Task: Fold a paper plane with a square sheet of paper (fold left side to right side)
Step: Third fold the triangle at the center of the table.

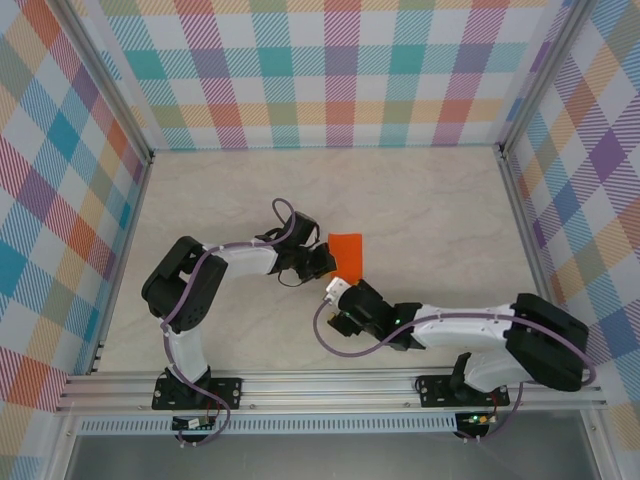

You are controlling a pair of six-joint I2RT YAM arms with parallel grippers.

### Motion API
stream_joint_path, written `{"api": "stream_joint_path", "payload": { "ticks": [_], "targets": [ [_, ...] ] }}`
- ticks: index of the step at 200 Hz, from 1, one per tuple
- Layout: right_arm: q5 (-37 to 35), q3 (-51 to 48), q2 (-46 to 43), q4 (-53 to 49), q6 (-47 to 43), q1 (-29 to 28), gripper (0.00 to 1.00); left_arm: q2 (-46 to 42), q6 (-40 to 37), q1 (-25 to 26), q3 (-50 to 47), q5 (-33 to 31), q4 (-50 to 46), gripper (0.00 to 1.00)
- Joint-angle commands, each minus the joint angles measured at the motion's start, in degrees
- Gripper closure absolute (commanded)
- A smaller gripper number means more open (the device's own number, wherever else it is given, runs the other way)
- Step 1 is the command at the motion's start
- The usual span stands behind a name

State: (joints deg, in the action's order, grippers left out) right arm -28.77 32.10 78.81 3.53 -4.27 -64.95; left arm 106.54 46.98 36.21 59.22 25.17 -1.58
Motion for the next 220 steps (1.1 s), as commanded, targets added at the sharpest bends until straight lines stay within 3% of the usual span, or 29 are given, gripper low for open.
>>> {"api": "stream_joint_path", "payload": {
  "ticks": [1,47,75,150,160,187,204,220],
  "targets": [
    [-6.0,3.5,4.0,6.4,-9.3,-0.3,0.24,-1.9,0.2,0.2,1.3,-0.2,-1.8,1.00],
    [-8.8,6.8,13.2,11.0,-14.2,-0.2,0.31,-1.8,0.2,0.3,1.4,0.1,-2.0,1.00],
    [-10.0,8.1,16.4,13.8,-14.5,0.3,0.41,-1.9,0.0,0.4,1.7,0.1,-2.5,1.00],
    [-10.6,9.3,17.6,14.0,-15.9,1.2,0.64,-1.9,-0.2,0.4,2.1,-0.2,-3.0,1.00],
    [-10.6,9.0,17.5,13.8,-15.9,1.2,0.62,-2.0,-0.3,0.3,2.2,-0.2,-3.0,1.00],
    [-10.5,8.9,17.4,12.8,-15.5,1.2,0.84,-2.2,-0.9,0.4,2.8,-0.5,-4.0,0.96],
    [-10.3,8.7,17.2,12.1,-14.8,1.2,0.96,-3.0,-2.0,0.3,3.3,-1.2,-5.6,0.88],
    [-10.3,8.4,17.1,11.8,-14.3,1.2,1.00,-4.0,-3.3,0.1,3.8,-1.9,-7.4,0.79]
  ]
}}
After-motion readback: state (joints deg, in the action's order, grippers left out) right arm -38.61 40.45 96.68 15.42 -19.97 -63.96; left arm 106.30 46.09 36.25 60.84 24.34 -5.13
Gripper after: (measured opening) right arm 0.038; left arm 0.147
